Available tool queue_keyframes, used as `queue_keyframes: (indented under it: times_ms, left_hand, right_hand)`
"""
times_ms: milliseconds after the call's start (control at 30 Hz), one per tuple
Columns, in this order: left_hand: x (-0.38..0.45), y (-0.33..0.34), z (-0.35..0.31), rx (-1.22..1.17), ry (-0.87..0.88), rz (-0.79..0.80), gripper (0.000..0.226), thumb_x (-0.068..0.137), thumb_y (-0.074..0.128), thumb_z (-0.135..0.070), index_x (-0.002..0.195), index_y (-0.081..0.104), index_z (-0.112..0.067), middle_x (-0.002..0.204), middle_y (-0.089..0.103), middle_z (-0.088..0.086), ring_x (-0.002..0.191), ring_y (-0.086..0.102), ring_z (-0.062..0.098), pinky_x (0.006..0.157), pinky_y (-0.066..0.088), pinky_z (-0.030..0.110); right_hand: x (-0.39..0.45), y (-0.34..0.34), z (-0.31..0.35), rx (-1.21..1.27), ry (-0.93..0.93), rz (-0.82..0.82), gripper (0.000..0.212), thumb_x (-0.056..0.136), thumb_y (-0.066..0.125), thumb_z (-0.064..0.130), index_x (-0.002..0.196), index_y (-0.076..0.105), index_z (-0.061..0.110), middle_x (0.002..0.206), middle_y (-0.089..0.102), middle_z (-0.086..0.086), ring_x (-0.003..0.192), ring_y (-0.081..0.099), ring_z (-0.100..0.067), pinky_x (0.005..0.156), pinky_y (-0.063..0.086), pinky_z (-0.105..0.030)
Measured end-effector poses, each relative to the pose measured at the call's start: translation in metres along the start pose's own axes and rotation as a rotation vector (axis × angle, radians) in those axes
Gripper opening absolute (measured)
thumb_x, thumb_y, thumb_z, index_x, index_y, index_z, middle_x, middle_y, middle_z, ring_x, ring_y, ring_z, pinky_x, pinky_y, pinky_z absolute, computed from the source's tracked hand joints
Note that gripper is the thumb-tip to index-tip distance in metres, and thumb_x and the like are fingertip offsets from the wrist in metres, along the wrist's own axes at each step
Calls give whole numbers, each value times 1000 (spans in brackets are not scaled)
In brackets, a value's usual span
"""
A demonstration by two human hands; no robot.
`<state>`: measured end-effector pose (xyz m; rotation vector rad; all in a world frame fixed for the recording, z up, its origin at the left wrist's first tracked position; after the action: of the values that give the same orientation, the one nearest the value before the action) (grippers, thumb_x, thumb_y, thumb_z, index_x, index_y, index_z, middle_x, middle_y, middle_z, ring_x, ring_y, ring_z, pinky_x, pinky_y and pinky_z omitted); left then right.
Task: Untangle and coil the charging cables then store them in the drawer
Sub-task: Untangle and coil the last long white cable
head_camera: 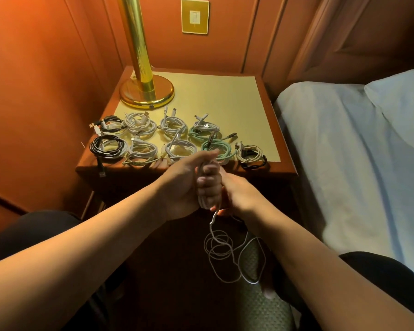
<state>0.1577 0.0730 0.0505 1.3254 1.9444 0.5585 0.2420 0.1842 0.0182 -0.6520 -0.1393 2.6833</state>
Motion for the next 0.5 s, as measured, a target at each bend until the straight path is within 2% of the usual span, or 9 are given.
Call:
queue_keyframes:
  times_ms: [67, 133, 233, 333, 400, 500]
  left_hand:
    - [-1, 0, -6, -191, 80, -54, 40, 102, 48, -37, 65, 40, -23, 52, 34, -7, 45, 36, 10, 50, 43, 26]
    - [1, -3, -15, -302, 210, -158, 40, 105, 48, -35, 67, 46, -22, 54, 40, -7, 47, 43, 9, 53, 47, 25]
    - [2, -12, -33, -288, 397, -359, 40, 107, 47, -34, 70, 51, -20, 55, 48, -7, 49, 49, 8, 59, 49, 25]
    - [-3, -33, -51, -29, 529, -515, 33, 107, 50, -34, 78, 54, -18, 61, 54, -5, 56, 54, 10, 63, 53, 28]
    - [-7, -43, -61, 204, 594, -482, 32, 108, 50, -30, 79, 55, -16, 64, 56, -2, 59, 55, 12, 63, 53, 29]
    - [-14, -42, -62, 811, 632, -438, 41, 108, 49, -26, 72, 60, -9, 60, 61, 2, 55, 55, 13, 58, 49, 25]
  right_hand:
    - [-4, 4, -1, -88, 15, 61, 49, 111, 38, 47, 86, 65, 14, 80, 63, -12, 67, 65, -24, 76, 54, -41]
    - [-10, 8, -1, -136, -5, 118, 55, 112, 35, 45, 75, 61, 13, 66, 56, -8, 55, 62, -23, 70, 50, -37]
    - [-26, 14, 4, -211, -49, 176, 60, 111, 39, 45, 62, 57, 15, 52, 50, -1, 43, 56, -17, 54, 46, -28]
    - [-45, 20, 11, -337, -161, 152, 62, 109, 47, 44, 53, 54, 20, 46, 46, 3, 39, 46, -11, 49, 40, -28]
    - [-57, 22, 17, -357, -281, 130, 61, 107, 51, 42, 51, 51, 20, 46, 44, 6, 41, 41, -8, 50, 38, -32]
    - [-67, 19, 26, -286, -485, 77, 52, 100, 51, 43, 55, 52, 16, 49, 44, 5, 47, 40, -11, 51, 37, -45]
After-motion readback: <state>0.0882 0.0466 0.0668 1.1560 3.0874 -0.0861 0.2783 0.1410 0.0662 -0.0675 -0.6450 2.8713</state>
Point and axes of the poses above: each hand's wrist, its own x-axis towards the middle knuckle, its own y-axis out of the palm, z = x × y, the point moved 1 cm from there along x, towards the middle knuckle
